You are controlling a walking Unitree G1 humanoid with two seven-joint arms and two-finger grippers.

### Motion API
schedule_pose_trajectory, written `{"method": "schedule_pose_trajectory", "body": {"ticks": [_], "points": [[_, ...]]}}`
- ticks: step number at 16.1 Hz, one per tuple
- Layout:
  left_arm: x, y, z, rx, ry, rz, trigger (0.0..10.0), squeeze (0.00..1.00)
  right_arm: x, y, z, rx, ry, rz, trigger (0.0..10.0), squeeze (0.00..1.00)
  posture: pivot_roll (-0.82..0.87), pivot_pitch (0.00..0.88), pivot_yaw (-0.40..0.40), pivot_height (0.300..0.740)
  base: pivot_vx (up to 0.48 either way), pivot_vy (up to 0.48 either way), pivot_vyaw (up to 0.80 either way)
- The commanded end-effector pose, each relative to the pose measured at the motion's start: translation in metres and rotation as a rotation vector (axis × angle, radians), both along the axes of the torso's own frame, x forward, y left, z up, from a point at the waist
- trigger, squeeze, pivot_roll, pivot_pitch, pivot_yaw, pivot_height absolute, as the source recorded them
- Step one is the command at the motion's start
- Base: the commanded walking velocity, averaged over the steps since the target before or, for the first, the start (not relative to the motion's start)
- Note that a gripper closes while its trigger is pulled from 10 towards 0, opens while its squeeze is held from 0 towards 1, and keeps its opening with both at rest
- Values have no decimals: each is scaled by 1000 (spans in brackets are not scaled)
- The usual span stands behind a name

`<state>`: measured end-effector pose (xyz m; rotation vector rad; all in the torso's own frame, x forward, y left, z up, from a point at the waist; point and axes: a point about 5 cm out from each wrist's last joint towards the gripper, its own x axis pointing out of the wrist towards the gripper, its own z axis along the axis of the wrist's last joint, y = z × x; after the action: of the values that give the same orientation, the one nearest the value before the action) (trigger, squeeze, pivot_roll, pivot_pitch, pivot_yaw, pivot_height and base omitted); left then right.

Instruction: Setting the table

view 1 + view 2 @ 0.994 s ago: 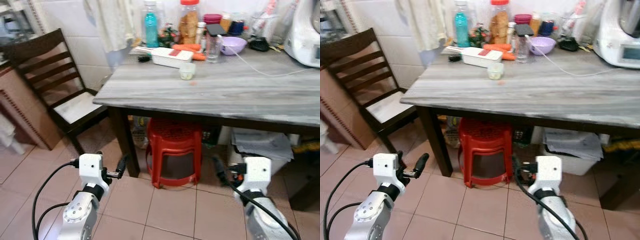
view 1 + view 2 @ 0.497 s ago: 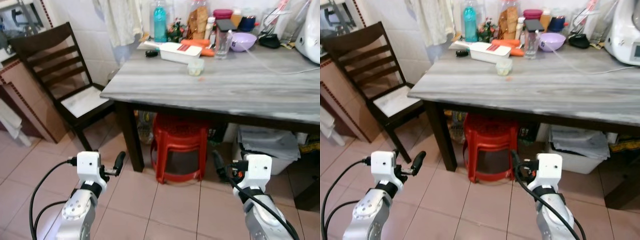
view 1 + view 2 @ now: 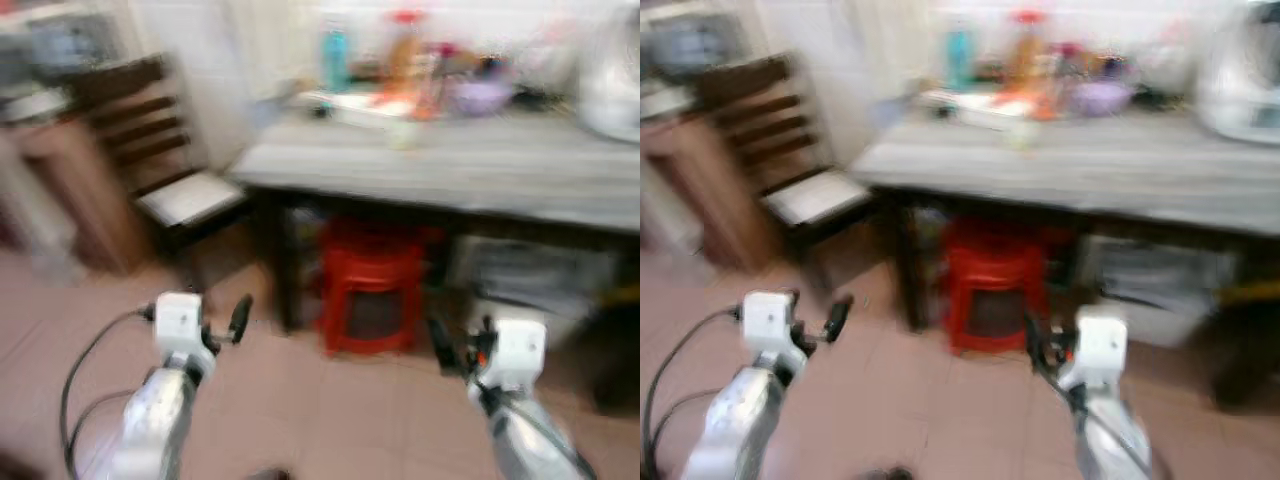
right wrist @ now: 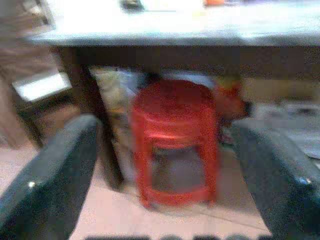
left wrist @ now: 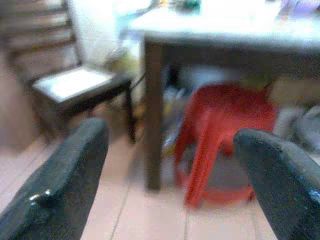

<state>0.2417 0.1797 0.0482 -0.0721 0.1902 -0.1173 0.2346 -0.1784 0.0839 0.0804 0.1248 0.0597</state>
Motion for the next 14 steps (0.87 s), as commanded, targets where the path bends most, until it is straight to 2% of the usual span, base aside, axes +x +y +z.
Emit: {"method": "schedule_pose_trajectory", "body": {"ticks": [1,8,9,14], "points": [[8,2,8,17,-33,-5,10000,0,-1,0,-1,21,5,-19,10000,0,-25,0,64,740,0,0,0],[10,2,15,0,-69,-50,10000,0,-2,2,2,35,-12,-36,10000,0,-24,0,73,740,0,0,0],[10,0,16,-9,-69,-58,10000,0,-2,1,1,32,-9,-37,10000,0,-23,0,73,740,0,-266,0],[8,-3,20,-31,-78,-88,10000,0,-2,2,4,34,-22,-35,10000,0,-21,0,81,740,0,-410,-560]]}}
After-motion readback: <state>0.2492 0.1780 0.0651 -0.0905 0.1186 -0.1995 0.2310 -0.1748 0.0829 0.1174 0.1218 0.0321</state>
